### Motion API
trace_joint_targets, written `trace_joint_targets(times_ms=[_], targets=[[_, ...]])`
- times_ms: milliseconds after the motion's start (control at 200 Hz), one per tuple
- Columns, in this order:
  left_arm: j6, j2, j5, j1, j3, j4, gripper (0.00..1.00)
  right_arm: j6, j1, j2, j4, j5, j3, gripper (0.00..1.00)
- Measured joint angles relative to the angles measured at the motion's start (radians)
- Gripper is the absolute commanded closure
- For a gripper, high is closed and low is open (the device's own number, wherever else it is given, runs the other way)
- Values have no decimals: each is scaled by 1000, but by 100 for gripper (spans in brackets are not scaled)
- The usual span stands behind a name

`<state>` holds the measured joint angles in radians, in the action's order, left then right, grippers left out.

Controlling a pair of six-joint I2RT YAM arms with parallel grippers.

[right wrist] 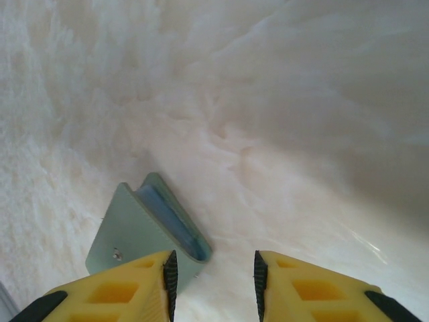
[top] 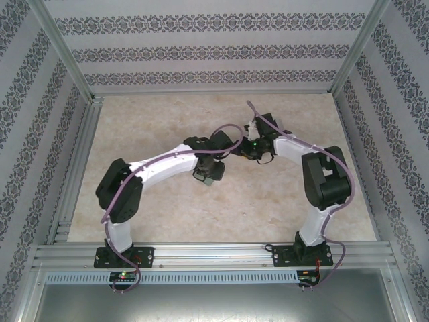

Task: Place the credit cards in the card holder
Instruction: Turn over the card holder at the center of the table, then rotate the card holder at the center of the table.

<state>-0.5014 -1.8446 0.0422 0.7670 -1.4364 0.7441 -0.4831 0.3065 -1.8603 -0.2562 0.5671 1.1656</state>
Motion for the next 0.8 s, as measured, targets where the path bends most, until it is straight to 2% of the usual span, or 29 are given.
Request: trace_joint_targets(times_ms=[195, 355, 615, 799], targets=[[-138, 30, 125, -79, 197, -159, 67, 11, 84, -107, -18, 35, 73, 64], [-216, 34, 199, -131, 315, -237, 68, 11, 110, -174, -24, 55, 112, 67], [-240, 34, 241, -240, 341, -275, 68, 6, 140, -116, -6, 40, 20, 67], [-205, 6, 233, -341, 286, -269, 68, -56, 246, -44, 0, 35, -76, 67]])
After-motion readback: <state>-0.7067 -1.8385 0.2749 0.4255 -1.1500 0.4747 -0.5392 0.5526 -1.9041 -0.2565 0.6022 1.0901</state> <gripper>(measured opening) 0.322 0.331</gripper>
